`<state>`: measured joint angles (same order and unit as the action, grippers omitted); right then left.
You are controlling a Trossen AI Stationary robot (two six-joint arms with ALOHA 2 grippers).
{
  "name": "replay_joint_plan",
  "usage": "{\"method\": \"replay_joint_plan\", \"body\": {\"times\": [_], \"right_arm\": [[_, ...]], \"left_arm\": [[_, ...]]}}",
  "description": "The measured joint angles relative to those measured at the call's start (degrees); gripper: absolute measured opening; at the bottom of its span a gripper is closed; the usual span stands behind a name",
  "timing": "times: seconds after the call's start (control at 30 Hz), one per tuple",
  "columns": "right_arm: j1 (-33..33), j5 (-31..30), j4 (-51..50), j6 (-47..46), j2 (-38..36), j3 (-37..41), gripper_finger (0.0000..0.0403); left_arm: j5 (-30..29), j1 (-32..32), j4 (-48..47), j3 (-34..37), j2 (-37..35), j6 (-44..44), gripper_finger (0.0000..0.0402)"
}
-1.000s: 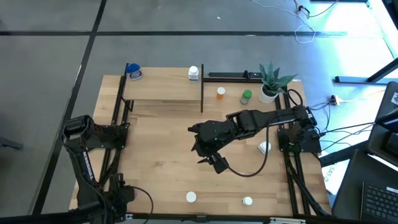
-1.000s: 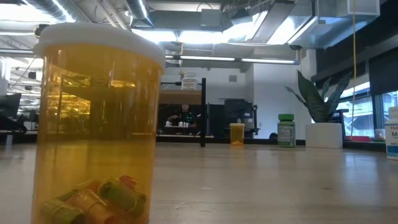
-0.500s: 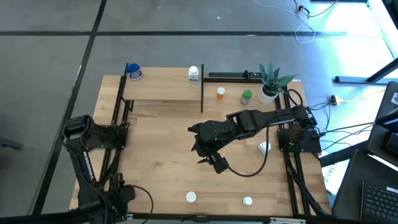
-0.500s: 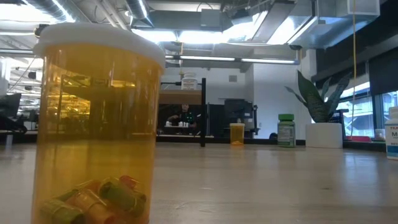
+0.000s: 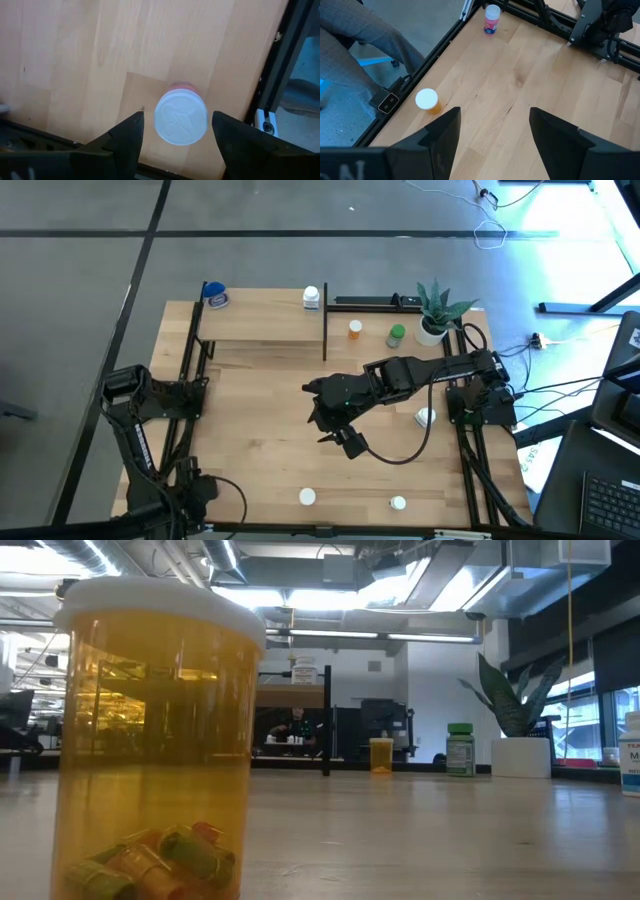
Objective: Pick and place medicine bottles onto shelf by color
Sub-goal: Put the pink pill bottle on the shelf
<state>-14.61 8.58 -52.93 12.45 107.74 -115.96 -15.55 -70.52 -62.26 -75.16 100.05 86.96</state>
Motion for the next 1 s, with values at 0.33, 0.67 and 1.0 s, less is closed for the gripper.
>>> {"method": "replay_joint_plan", "body": {"times": [0.33,0.67,1.0], "right_arm": [[0.0,0.0,0.0,0.0,0.0,0.0,0.0239],[0.0,0.0,0.0,0.0,0.0,0.0,0.0239],[0.0,0.0,0.0,0.0,0.0,0.0,0.0239]], "left_arm": [[0.1,0.0,0.7,0.0,0.0,0.2,0.0229],[0.2,0.0,0.6,0.1,0.0,0.1,0.0229],[0.3,0.0,2.5,2.4,0.0,1.3,0.0229]]}}
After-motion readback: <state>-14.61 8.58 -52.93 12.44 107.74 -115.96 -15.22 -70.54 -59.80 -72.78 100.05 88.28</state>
